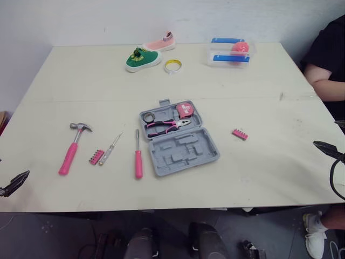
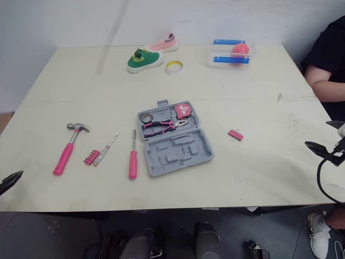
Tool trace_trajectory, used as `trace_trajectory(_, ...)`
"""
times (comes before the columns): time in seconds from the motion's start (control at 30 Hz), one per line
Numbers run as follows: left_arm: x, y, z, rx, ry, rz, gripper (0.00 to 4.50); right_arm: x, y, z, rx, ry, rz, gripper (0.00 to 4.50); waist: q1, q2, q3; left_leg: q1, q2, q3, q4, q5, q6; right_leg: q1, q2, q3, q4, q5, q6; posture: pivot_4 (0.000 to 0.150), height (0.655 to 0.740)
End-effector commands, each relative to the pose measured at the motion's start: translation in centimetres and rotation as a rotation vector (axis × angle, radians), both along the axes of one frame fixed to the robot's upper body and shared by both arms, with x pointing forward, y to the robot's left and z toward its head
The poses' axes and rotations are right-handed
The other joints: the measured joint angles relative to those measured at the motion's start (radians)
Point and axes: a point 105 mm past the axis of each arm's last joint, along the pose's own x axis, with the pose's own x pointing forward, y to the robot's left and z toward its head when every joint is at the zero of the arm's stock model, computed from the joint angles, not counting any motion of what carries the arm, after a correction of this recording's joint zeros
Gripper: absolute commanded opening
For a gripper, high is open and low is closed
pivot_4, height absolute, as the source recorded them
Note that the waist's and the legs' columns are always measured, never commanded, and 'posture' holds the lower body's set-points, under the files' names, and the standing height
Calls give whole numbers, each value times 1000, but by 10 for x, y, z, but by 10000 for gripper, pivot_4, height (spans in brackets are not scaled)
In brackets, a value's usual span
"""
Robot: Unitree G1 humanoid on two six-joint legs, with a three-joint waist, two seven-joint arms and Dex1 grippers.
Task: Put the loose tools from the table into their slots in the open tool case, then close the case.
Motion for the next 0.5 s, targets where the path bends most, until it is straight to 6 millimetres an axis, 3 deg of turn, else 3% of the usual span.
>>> trace_trajectory(0.03,10,-31,21,-45,-52,-141,45000,11,26,13,91,-18,104,43925,-1,0,0,0,0,0,0,0,0,0,0,0,0,0,0,1500,7400)
trace_trajectory(0.13,19,-92,38,-178,-50,-387,45000,18,81,14,233,73,322,43925,-2,-2,0,1,1,-1,1,0,0,1,0,1,1,0,0,1500,7400)
trace_trajectory(0.27,29,-120,49,-163,-59,-460,45000,22,118,18,266,115,425,43925,7,4,1,0,1,-4,2,1,-1,2,0,5,2,0,0,1500,7400)
trace_trajectory(0.47,75,-191,51,-147,-25,-572,45000,47,173,9,215,202,504,43925,27,4,1,-1,0,-3,5,5,-3,2,1,-1,3,2,0,1500,7400)
trace_trajectory(0.5,80,-199,50,-143,-15,-584,39666,50,178,7,211,216,509,38937,30,4,1,-1,0,-2,5,5,-4,2,1,-1,3,3,0,1500,7400)
